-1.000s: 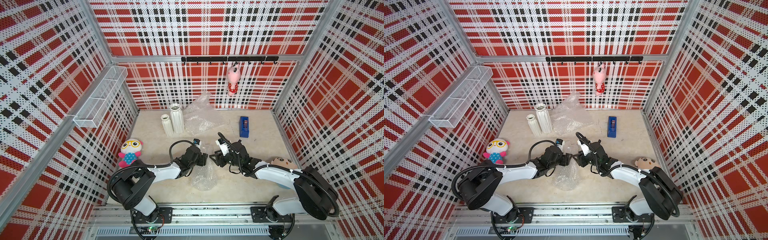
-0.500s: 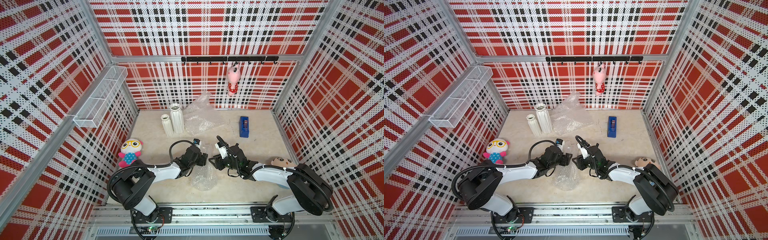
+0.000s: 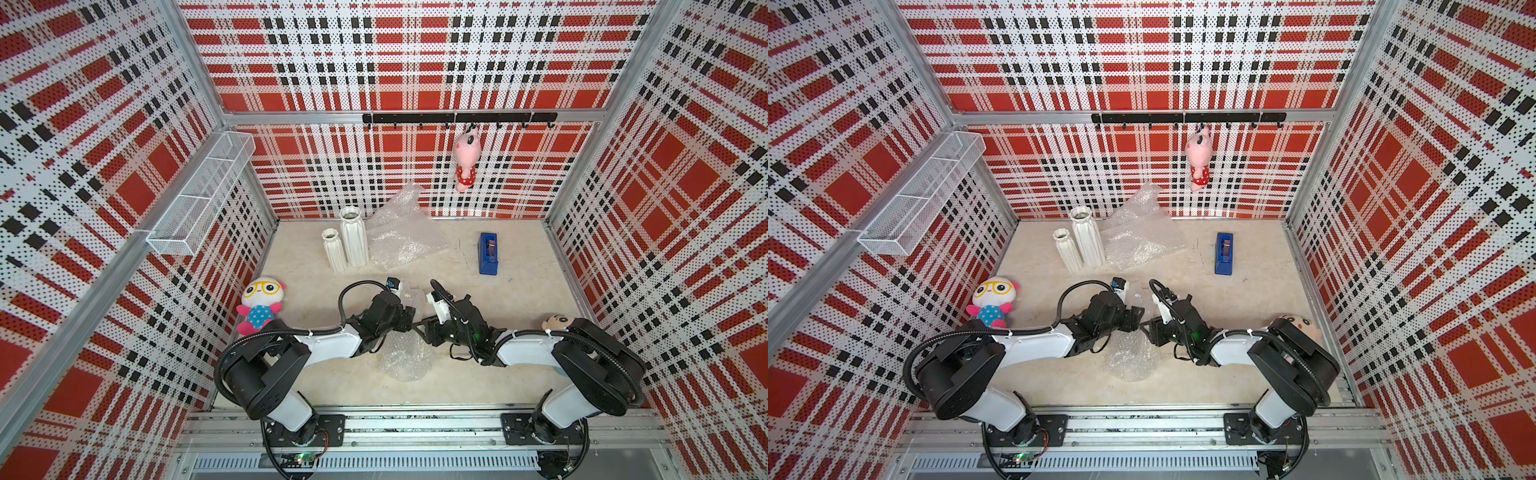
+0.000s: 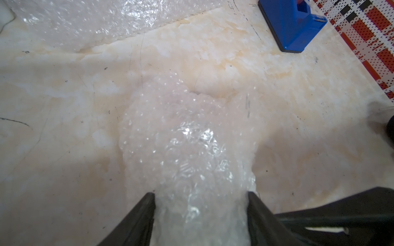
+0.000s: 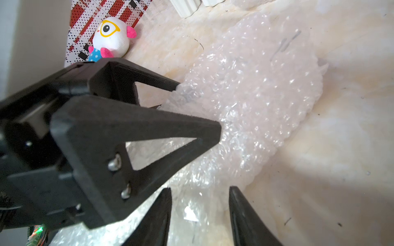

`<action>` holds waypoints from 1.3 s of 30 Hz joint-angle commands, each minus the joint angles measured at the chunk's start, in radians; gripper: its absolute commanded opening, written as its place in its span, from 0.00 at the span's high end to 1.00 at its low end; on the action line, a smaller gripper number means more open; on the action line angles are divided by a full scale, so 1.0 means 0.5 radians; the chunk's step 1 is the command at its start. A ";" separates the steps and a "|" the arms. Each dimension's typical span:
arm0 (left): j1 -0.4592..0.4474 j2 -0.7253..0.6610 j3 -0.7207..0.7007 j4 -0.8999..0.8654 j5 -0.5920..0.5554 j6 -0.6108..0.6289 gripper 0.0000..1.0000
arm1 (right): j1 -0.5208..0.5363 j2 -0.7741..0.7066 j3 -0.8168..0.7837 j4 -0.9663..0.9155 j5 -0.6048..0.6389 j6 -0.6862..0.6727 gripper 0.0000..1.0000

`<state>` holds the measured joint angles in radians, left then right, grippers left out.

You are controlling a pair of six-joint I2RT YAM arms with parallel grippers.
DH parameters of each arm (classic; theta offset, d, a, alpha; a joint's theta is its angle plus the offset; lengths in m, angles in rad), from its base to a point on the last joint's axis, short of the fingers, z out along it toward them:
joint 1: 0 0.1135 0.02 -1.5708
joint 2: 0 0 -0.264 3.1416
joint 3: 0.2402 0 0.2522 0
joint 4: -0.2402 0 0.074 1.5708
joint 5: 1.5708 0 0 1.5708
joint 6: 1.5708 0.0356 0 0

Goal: Wrap vases in bubble wrap
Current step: Stick the tape on the bubble wrap.

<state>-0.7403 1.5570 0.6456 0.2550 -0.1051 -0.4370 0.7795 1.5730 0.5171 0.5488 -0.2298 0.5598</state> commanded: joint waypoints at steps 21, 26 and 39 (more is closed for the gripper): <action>-0.009 0.042 -0.043 -0.173 0.016 0.027 0.33 | 0.141 -0.217 -0.124 0.110 0.043 0.022 0.36; -0.008 0.042 -0.040 -0.178 0.015 0.023 0.33 | 0.047 -0.432 -0.119 -0.106 0.130 -0.089 0.37; -0.014 0.023 -0.036 -0.183 0.010 0.013 0.33 | 0.006 -0.112 -0.048 0.096 -0.040 -0.027 0.63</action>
<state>-0.7410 1.5570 0.6456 0.2546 -0.1093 -0.4374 0.7883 1.4845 0.4637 0.5396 -0.2077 0.5442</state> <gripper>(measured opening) 0.674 0.380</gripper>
